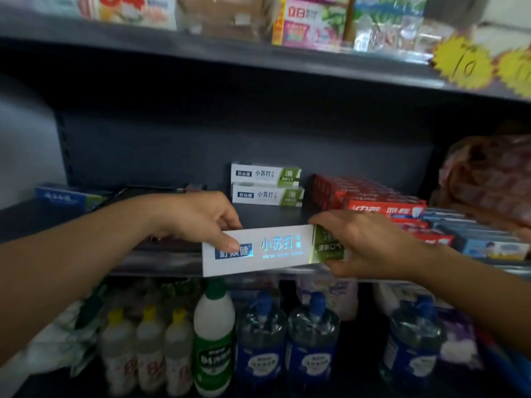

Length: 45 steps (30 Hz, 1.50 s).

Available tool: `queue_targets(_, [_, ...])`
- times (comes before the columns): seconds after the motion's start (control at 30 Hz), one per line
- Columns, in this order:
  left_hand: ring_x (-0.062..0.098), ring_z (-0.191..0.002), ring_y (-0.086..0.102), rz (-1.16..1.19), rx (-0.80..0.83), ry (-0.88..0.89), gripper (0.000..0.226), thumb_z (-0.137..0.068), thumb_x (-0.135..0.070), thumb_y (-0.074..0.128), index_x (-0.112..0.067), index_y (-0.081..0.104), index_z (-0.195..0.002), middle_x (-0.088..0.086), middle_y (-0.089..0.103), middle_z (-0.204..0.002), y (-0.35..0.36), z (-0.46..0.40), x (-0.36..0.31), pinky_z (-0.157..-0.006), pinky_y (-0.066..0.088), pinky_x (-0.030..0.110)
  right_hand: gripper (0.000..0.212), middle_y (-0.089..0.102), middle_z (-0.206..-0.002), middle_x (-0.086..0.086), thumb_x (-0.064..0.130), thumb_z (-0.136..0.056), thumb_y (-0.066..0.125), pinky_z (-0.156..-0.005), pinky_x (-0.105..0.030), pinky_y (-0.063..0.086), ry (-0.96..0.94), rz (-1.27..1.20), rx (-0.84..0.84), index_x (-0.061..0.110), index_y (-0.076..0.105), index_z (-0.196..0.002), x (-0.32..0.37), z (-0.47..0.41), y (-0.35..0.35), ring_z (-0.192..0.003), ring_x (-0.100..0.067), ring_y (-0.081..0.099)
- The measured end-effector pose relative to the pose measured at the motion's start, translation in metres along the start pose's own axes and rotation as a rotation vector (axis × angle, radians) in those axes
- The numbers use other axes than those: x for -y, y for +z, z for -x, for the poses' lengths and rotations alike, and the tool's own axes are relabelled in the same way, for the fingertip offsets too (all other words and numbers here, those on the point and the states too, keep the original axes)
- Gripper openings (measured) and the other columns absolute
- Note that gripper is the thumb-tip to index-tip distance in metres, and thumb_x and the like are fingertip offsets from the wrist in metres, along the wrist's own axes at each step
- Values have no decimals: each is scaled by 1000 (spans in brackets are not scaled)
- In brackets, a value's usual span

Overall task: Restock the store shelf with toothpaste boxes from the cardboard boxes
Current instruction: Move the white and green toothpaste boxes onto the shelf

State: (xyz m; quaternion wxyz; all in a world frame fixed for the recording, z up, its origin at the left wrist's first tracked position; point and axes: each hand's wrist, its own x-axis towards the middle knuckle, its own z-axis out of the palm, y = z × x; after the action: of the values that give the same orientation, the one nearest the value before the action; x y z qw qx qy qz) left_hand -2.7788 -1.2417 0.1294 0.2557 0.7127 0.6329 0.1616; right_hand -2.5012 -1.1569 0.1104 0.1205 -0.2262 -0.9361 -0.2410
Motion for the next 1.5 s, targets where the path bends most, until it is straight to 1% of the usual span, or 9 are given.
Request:
queue_targets(0.23, [10,-95,67,-101,-207,-62,34,-78,-11,77,-13,68,-110,-2,72,-104,-22,-38,-1,-92,53,32,61,57,-109,1,44,-79,64,-64,-27,38,85,19,42,24,32,-127,-22,-37,8,-79,-12,45])
queue_targets(0.5, [15,-110,59,-306,-316,-132,49,-79,-18,77,-18,61,-125,-2,63,-124,-15,-103,21,-97,46,31,69,50,-126,-3,39,-79,68,-72,-29,37,94,-4,114,22,27,-132,-55,-78,51,-107,-21,52])
queue_targets(0.6, [18,-108,59,-368,-324,-151,47,-79,-20,76,-18,61,-124,0,63,-123,-9,-124,31,-89,45,27,71,49,-128,-4,38,-79,69,-79,-34,44,92,3,145,21,24,-132,-65,-89,73,-112,-23,51])
queue_targets(0.7, [18,-105,59,-383,-325,-166,44,-78,-19,77,-17,64,-119,2,64,-120,-2,-144,40,-92,48,32,75,47,-132,-7,36,-79,69,-85,-37,45,79,9,164,20,22,-135,-76,-99,94,-116,-24,50])
queue_targets(0.97, [18,-110,57,-394,-351,-245,52,-78,-18,77,-18,60,-127,2,61,-124,0,-166,43,-93,45,31,80,41,-141,-11,29,-82,69,-91,-40,47,51,-9,211,17,18,-142,-95,-124,118,-124,-28,47])
queue_targets(1.23, [18,-101,60,-463,-329,-258,43,-80,-13,74,-20,64,-121,2,63,-117,-30,-192,67,-92,50,36,68,46,-138,-10,20,-85,66,-95,-36,48,141,-70,236,17,26,-140,-105,-155,133,-122,-26,50])
queue_targets(1.33, [20,-97,59,-508,-287,-262,30,-84,-12,69,-14,67,-113,4,62,-111,-43,-203,75,-82,50,31,65,48,-135,-9,20,-84,67,-96,-36,48,213,-131,258,18,31,-138,-111,-169,138,-119,-24,52])
queue_targets(1.43, [23,-89,59,-566,-315,-252,8,-85,-5,64,-8,65,-92,8,60,-104,-48,-217,81,-70,44,28,63,50,-131,-7,18,-83,68,-94,-34,48,306,-156,298,19,33,-136,-115,-183,142,-117,-23,52])
queue_targets(1.5, [23,-85,57,-568,-344,-251,12,-86,-2,60,-9,56,-78,8,56,-96,-49,-228,87,-66,40,28,65,50,-132,-8,17,-83,69,-93,-34,46,377,-168,324,18,33,-137,-119,-191,146,-118,-24,52])
